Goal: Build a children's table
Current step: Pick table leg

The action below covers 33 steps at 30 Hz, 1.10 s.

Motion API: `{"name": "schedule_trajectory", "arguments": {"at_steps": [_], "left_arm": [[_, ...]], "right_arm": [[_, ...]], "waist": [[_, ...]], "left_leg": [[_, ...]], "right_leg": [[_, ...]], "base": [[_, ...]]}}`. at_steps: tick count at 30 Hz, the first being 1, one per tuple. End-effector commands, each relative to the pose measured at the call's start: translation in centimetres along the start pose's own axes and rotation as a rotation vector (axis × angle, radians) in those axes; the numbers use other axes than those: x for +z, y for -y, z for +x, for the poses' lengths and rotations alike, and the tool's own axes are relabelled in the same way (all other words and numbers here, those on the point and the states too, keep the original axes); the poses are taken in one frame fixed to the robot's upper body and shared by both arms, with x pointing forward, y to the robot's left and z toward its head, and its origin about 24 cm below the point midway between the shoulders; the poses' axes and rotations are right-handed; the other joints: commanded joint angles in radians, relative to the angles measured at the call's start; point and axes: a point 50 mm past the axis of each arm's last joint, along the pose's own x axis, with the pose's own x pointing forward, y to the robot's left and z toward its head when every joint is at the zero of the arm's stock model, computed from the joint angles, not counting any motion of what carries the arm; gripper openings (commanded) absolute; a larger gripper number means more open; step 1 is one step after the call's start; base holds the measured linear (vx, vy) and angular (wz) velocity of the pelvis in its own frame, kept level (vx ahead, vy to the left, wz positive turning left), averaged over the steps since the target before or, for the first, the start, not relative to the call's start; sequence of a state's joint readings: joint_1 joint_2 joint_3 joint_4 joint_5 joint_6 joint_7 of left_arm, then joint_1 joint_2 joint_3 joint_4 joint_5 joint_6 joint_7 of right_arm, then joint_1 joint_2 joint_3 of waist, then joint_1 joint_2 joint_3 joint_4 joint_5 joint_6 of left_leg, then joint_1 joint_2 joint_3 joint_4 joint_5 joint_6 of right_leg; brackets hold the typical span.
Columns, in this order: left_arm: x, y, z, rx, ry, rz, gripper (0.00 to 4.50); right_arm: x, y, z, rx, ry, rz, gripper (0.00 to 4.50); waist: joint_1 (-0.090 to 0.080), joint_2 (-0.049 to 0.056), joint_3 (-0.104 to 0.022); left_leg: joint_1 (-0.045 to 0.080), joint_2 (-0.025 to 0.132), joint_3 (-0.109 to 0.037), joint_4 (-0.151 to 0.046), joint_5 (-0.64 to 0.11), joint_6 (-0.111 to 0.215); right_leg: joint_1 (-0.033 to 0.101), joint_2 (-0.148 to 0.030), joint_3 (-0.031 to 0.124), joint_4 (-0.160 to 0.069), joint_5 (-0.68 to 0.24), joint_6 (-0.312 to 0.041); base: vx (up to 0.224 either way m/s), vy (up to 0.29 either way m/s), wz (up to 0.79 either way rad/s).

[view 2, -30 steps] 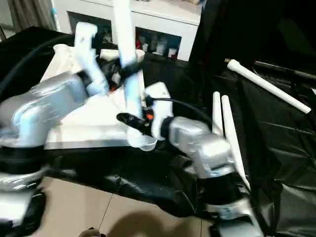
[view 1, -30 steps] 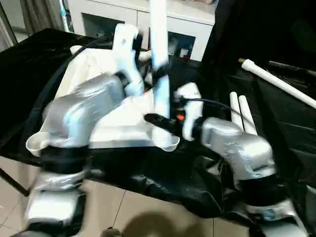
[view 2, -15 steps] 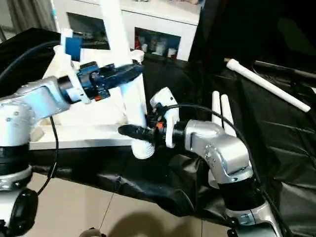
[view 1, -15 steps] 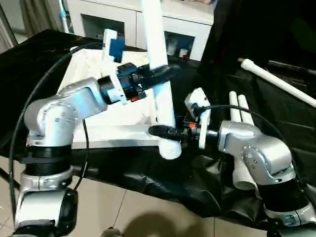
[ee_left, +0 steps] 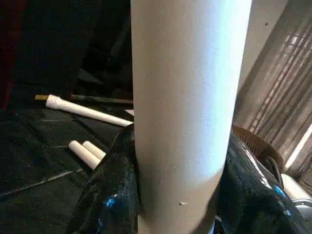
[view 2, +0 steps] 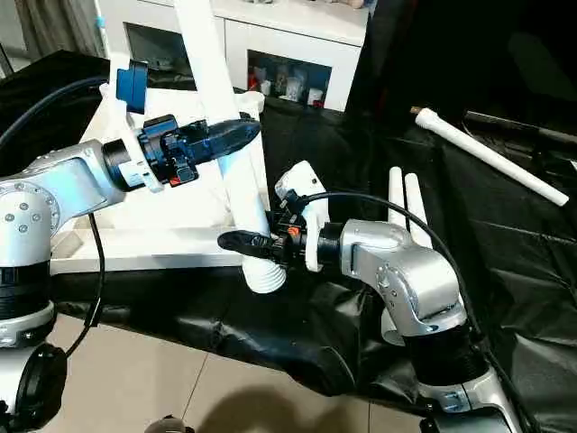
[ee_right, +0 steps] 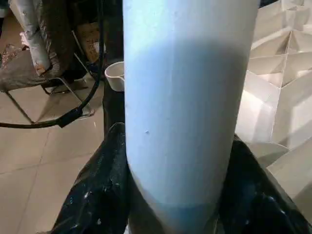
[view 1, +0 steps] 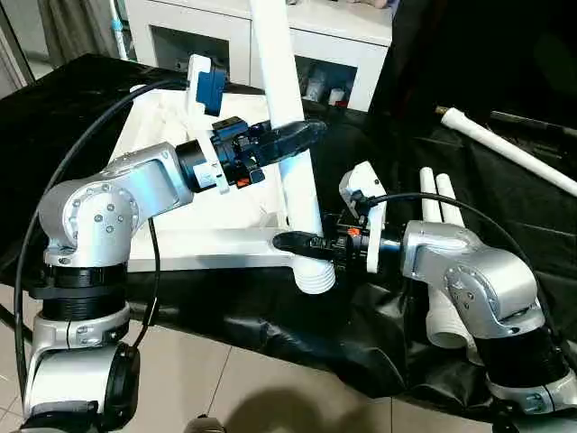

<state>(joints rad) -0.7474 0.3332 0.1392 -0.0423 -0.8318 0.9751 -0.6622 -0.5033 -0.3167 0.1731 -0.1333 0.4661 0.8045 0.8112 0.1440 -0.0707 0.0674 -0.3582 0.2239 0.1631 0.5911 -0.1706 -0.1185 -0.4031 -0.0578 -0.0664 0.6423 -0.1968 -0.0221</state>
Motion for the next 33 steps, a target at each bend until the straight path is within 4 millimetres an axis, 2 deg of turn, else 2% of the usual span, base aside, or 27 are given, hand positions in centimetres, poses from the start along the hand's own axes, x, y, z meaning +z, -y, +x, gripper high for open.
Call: {"name": "schedule_trajectory", "arguments": {"at_steps": [1, 3, 5, 8, 18, 19, 20, 27, 33], "left_arm": [[0.2, -0.2, 0.3, 0.029, -0.013, 0.000, 1.77], [0.3, -0.3, 0.5, 0.059, -0.026, 0.023, 1.77], [0.4, -0.5, 0.6, 0.100, -0.039, 0.058, 1.77], [0.6, -0.5, 1.0, 0.144, -0.052, 0.104, 1.77], [0.6, 0.0, 1.7, 0.157, -0.074, 0.168, 1.77], [0.6, 0.1, 1.7, 0.150, -0.080, 0.172, 1.77], [0.5, 0.1, 1.8, 0.140, -0.087, 0.175, 1.77], [0.2, 0.5, 2.0, 0.107, -0.123, 0.200, 1.77], [0.0, 0.6, 2.0, 0.095, -0.135, 0.205, 1.77]], "right_arm": [[0.6, -0.2, -0.1, 0.007, 0.019, -0.030, 2.20], [0.6, -0.1, 0.1, -0.005, 0.025, -0.019, 2.55], [0.7, 0.1, 0.2, -0.042, 0.027, -0.032, 2.57], [0.8, 0.6, 0.6, -0.121, 0.026, -0.031, 2.95], [0.2, 0.2, 1.7, -0.124, -0.013, 0.034, 2.97], [0.1, 0.2, 1.7, -0.125, -0.023, 0.042, 2.97], [0.0, 0.2, 1.8, -0.128, -0.036, 0.047, 2.97], [-0.1, 0.4, 2.2, -0.151, -0.051, 0.065, 2.97], [0.0, 0.4, 2.5, -0.155, -0.058, 0.069, 2.97]], "waist": [[0.000, 0.023, -0.076], [0.000, 0.023, -0.076], [-0.001, 0.022, -0.076], [-0.002, 0.022, -0.076], [-0.003, 0.019, -0.077], [-0.003, 0.016, -0.076], [-0.002, 0.021, -0.076], [-0.003, 0.019, -0.075], [-0.003, 0.019, -0.076]], "left_leg": [[0.004, -0.001, 0.004, -0.063, -0.151, -0.058], [0.004, -0.001, 0.004, -0.062, -0.152, -0.059], [0.004, -0.001, 0.004, -0.063, -0.152, -0.058], [0.005, -0.001, 0.004, -0.064, -0.148, -0.065], [0.003, -0.002, 0.004, -0.063, -0.134, -0.069], [0.003, -0.002, 0.005, -0.064, -0.133, -0.069], [0.004, -0.002, 0.004, -0.064, -0.134, -0.069], [0.004, -0.001, 0.004, -0.065, -0.143, -0.075], [0.003, -0.001, 0.005, -0.064, -0.134, -0.078]], "right_leg": [[0.061, -0.063, 0.047, -0.076, -0.131, -0.123], [0.061, -0.063, 0.047, -0.076, -0.128, -0.123], [0.061, -0.063, 0.047, -0.076, -0.130, -0.119], [0.059, -0.063, 0.047, -0.076, -0.142, -0.109], [0.062, -0.063, 0.048, -0.071, -0.102, -0.112], [0.062, -0.063, 0.048, -0.073, -0.109, -0.109], [0.061, -0.064, 0.048, -0.073, -0.119, -0.106], [0.059, -0.065, 0.048, -0.075, -0.147, -0.097], [0.060, -0.064, 0.048, -0.072, -0.121, -0.099]], "base": [[0.000, 0.000, 0.00], [0.000, 0.000, 0.00], [0.000, 0.000, 0.00], [0.000, 0.000, 0.00], [0.000, 0.000, 0.00], [0.000, 0.000, 0.00], [0.000, 0.000, 0.00], [0.000, 0.000, 0.00], [0.000, 0.000, 0.00]]}}
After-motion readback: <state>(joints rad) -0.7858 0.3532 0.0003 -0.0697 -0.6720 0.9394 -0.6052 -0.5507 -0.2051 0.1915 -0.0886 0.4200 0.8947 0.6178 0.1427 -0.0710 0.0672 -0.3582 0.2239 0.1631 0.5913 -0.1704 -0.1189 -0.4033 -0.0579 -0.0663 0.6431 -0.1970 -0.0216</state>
